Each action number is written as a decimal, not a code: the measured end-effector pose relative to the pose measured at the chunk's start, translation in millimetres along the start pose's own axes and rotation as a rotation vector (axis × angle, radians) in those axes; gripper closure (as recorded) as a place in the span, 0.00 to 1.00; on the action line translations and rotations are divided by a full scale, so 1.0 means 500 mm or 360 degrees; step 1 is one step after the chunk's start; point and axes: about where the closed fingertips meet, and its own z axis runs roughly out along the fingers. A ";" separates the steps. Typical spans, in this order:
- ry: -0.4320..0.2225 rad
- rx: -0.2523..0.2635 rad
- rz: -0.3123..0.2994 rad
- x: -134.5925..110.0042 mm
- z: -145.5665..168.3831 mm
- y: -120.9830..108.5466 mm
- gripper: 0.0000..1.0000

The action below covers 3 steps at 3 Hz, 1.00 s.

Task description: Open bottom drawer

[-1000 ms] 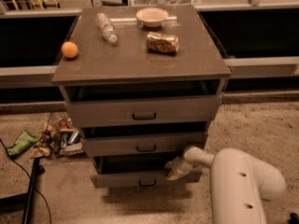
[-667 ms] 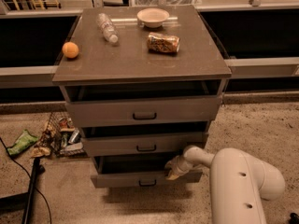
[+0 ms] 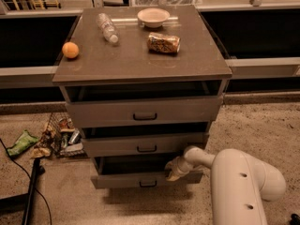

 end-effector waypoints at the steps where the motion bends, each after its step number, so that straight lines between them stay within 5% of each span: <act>1: 0.0000 0.0000 0.0000 0.000 0.000 0.000 0.03; 2: 0.0000 0.0000 0.0000 0.000 0.000 0.000 0.00; 3: 0.0016 -0.0169 0.0027 -0.017 0.035 0.078 0.00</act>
Offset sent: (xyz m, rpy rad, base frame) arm 0.0000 0.0000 0.0000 0.0000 0.0000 0.0000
